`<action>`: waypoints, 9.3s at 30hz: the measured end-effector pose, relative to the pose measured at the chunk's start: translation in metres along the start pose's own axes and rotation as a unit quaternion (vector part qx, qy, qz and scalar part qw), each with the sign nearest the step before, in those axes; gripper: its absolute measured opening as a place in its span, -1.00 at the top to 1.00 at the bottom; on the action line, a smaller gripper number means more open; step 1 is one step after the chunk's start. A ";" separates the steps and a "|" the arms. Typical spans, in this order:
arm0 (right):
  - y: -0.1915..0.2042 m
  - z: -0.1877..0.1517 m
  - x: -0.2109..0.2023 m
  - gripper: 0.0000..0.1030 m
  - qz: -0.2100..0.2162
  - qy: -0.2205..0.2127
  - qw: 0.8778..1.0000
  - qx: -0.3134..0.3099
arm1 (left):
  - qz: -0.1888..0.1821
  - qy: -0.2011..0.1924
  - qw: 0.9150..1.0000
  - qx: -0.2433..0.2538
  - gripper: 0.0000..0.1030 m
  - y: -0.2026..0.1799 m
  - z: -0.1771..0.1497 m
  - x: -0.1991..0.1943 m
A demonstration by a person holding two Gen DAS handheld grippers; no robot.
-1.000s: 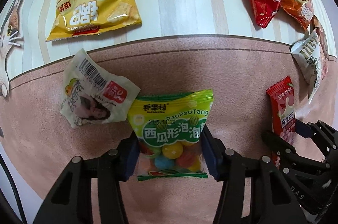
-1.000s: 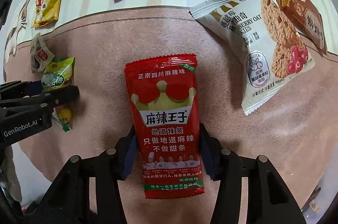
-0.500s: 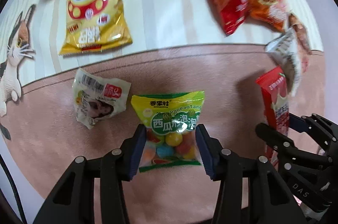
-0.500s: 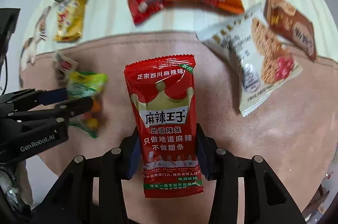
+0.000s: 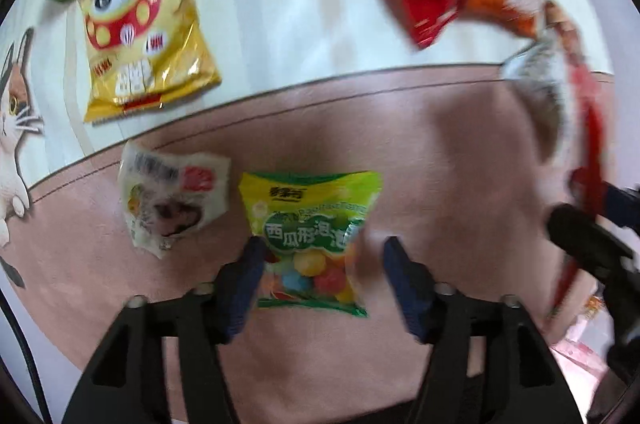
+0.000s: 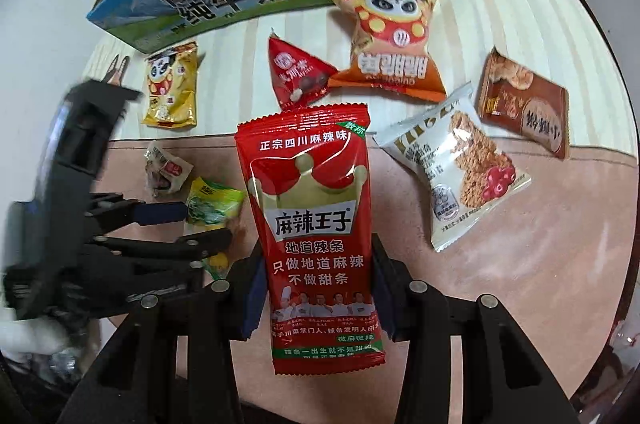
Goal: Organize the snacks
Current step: 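Carry both packs into the cardboard box and open both tools, then move both tools back from the box toward the snacks, then grasp white oat cookie pack with right tool while left tool grasps white wrapped snack, then carry both packs into the cardboard box and open both tools, then move both tools back from the box toward the remaining snacks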
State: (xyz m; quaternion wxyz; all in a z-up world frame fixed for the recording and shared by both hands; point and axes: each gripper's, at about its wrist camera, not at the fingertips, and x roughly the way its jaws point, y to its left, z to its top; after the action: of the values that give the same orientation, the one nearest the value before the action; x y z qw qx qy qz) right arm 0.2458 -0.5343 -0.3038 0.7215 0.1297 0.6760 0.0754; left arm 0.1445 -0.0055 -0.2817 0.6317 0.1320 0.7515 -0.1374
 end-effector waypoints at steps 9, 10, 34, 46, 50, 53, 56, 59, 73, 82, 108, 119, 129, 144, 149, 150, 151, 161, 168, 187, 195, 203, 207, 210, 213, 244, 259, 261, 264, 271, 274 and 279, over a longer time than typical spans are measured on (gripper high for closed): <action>0.000 -0.010 0.030 0.07 0.000 0.019 1.000 0.023 | -0.038 -0.021 0.998 -0.051 0.11 0.020 -0.006 0.010; -0.001 -0.011 0.031 0.07 0.001 0.020 0.999 0.026 | -0.040 -0.028 0.998 -0.050 0.13 0.021 -0.007 0.007; 0.009 0.083 -0.135 0.08 0.069 -0.165 0.984 0.022 | -0.111 -0.247 0.961 -0.055 0.13 0.045 0.036 -0.230; 0.014 0.215 -0.134 0.07 0.027 -0.190 0.981 0.024 | -0.039 -0.254 0.964 -0.062 0.13 0.094 0.162 -0.267; 0.010 0.247 -0.104 0.07 0.016 -0.158 0.987 0.035 | -0.016 -0.217 0.974 -0.064 0.13 0.119 0.211 -0.248; 0.006 0.264 -0.080 0.07 0.004 -0.133 0.990 0.040 | -0.001 -0.192 0.979 -0.067 0.13 0.135 0.243 -0.223; 0.004 0.273 -0.056 0.07 -0.008 -0.112 0.993 0.046 | 0.011 -0.166 0.984 -0.068 0.13 0.148 0.267 -0.200; 0.003 0.280 -0.034 0.07 -0.016 -0.099 0.994 0.053 | 0.027 -0.142 0.987 -0.067 0.13 0.155 0.284 -0.179; 0.003 0.269 0.001 -0.68 -0.014 -0.042 0.996 0.071 | -0.012 -0.158 0.982 -0.105 -0.62 0.177 0.291 -0.178; 0.018 0.261 -0.033 -0.88 -0.042 -0.093 0.994 0.041 | -0.040 -0.224 0.969 -0.098 -0.71 0.164 0.251 -0.219; 0.047 0.122 -0.158 -0.91 -0.029 -0.283 0.959 0.001 | 0.029 -0.387 0.918 -0.077 -0.91 0.102 0.021 -0.276; -0.024 0.065 -0.086 -0.85 -0.024 -0.186 0.979 0.076 | 0.027 -0.256 0.956 -0.144 -0.91 0.122 -0.020 -0.163; -0.083 0.045 0.015 -0.37 -0.011 -0.072 0.989 0.126 | 0.023 -0.159 0.971 -0.177 -0.91 0.135 -0.035 -0.083; -0.056 0.054 0.026 -0.41 -0.002 -0.026 0.997 0.068 | 0.095 -0.069 0.993 0.019 -0.90 0.071 -0.005 -0.012; -0.052 0.063 0.042 -0.45 -0.055 -0.008 0.998 0.029 | 0.040 -0.043 0.998 -0.001 -0.16 0.073 0.006 0.003; -0.052 0.063 0.045 -0.37 -0.062 -0.003 0.998 0.025 | 0.025 -0.045 0.999 -0.019 -0.16 0.079 0.007 0.002; -0.053 0.063 0.047 -0.32 -0.069 0.000 0.997 0.024 | 0.009 -0.047 0.998 -0.037 -0.16 0.084 0.008 0.001; -0.050 0.011 0.055 -0.10 -0.018 0.040 0.998 0.037 | -0.087 -0.027 0.986 -0.141 -0.12 0.096 -0.045 0.016; -0.033 -0.027 0.063 -0.23 -0.027 0.066 0.997 -0.002 | -0.083 -0.008 0.991 -0.107 -0.28 0.079 -0.047 0.031; -0.012 -0.010 0.122 -0.38 -0.040 0.096 0.995 0.001 | -0.054 -0.011 0.995 -0.088 -0.13 0.069 -0.024 0.033; 0.006 -0.010 0.140 -0.21 -0.081 0.095 0.992 -0.037 | -0.047 -0.014 0.995 -0.085 -0.08 0.069 -0.025 0.033; 0.013 -0.008 0.143 -0.19 -0.080 0.094 0.992 -0.038 | -0.051 -0.015 0.994 -0.091 -0.08 0.070 -0.026 0.034; 0.007 -0.014 0.125 -0.14 -0.076 0.085 0.992 -0.044 | -0.051 -0.027 0.995 -0.081 -0.05 0.067 -0.028 0.026; 0.009 -0.014 0.112 -0.13 -0.061 0.078 0.994 -0.043 | -0.049 -0.036 0.995 -0.074 -0.04 0.064 -0.030 0.017; 0.012 -0.012 0.099 -0.12 -0.043 0.066 0.996 -0.041 | -0.062 -0.049 0.994 -0.070 -0.04 0.062 -0.032 0.000; 0.022 0.273 -0.135 -0.12 -0.006 -0.177 0.984 -0.021 | -0.032 -0.195 0.978 -0.062 -0.07 0.121 0.171 -0.240; -0.011 0.353 -0.058 -0.83 -0.030 -0.102 0.994 0.012 | -0.029 -0.201 0.972 -0.118 -0.79 0.151 0.222 -0.201; -0.010 0.345 -0.059 -0.83 -0.028 -0.102 0.994 0.012 | -0.015 -0.204 0.973 -0.108 -0.80 0.148 0.224 -0.202; -0.005 0.336 -0.057 -0.83 -0.031 -0.103 0.994 0.004 | -0.001 -0.214 0.971 -0.102 -0.80 0.142 0.221 -0.206; 0.012 0.297 -0.060 -0.88 -0.053 -0.121 0.991 -0.010 | 0.014 -0.257 0.961 -0.100 -0.80 0.129 0.198 -0.220; 0.018 0.277 -0.067 -0.88 -0.067 -0.138 0.988 -0.013 | 0.019 -0.275 0.956 -0.104 -0.80 0.126 0.185 -0.225; 0.026 0.249 -0.089 -0.89 -0.075 -0.171 0.982 -0.019 | 0.039 -0.318 0.940 -0.114 -0.80 0.117 0.150 -0.243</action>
State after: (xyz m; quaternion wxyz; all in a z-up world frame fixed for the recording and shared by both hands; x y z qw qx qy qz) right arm 0.4886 -0.5557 -0.1978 0.8322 0.0753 0.5492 0.0108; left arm 0.3660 0.0409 -0.0717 0.8536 0.0375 0.5161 -0.0608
